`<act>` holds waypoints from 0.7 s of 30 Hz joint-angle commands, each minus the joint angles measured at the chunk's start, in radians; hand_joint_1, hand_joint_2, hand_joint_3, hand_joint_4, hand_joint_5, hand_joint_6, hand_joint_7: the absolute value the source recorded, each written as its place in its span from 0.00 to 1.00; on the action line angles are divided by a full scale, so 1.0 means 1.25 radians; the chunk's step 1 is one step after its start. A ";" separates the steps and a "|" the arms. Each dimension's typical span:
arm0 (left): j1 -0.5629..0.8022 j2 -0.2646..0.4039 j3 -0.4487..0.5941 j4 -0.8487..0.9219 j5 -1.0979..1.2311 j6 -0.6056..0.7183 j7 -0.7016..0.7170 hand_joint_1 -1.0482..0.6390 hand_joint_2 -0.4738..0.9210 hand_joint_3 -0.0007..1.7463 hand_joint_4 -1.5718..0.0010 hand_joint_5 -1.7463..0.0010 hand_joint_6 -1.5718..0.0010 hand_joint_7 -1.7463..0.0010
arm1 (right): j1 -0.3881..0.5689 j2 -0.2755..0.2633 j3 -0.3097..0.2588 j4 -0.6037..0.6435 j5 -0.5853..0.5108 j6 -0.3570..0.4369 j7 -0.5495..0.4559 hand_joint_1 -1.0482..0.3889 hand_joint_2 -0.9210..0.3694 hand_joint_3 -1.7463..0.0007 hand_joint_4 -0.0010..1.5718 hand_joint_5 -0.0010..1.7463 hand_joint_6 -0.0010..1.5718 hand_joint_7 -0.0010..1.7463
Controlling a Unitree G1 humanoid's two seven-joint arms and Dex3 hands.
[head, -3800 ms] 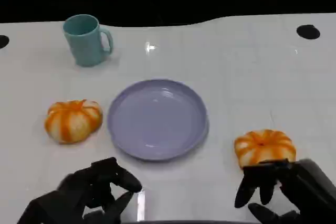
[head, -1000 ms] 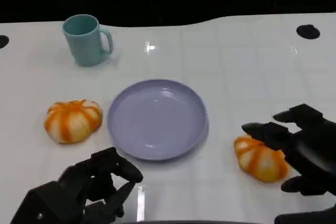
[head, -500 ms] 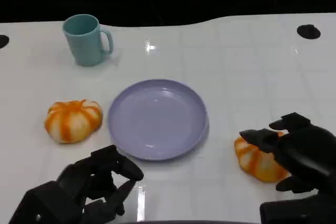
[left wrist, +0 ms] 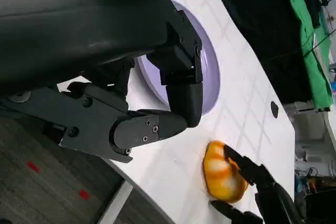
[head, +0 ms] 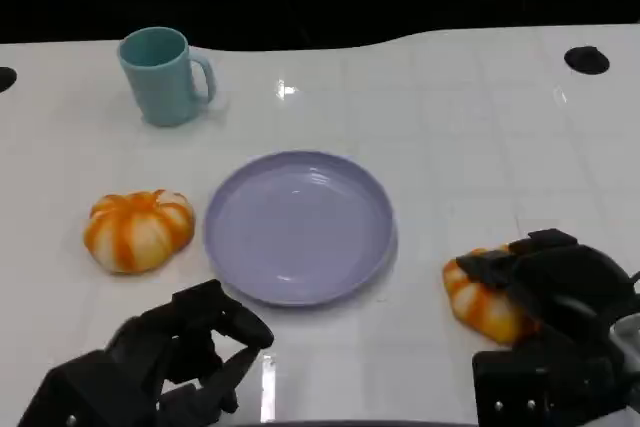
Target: Grasp the bread from the table and place it into the plate.
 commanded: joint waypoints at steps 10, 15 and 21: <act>0.011 0.002 0.001 -0.011 0.018 -0.006 0.010 0.44 0.99 0.27 0.57 0.00 0.61 0.27 | -0.086 0.050 0.004 0.224 0.069 -0.131 -0.336 0.68 0.28 0.52 0.60 0.96 0.58 0.73; 0.005 -0.001 0.000 -0.015 0.017 0.010 0.010 0.43 0.99 0.27 0.58 0.00 0.61 0.28 | -0.116 0.051 0.003 0.266 0.087 -0.171 -0.395 0.68 0.41 0.34 0.60 1.00 0.49 0.88; -0.003 -0.004 -0.001 0.002 0.021 0.005 0.014 0.45 1.00 0.27 0.56 0.00 0.61 0.27 | -0.138 0.055 0.000 0.308 0.122 -0.231 -0.437 0.66 0.46 0.27 0.60 1.00 0.48 0.96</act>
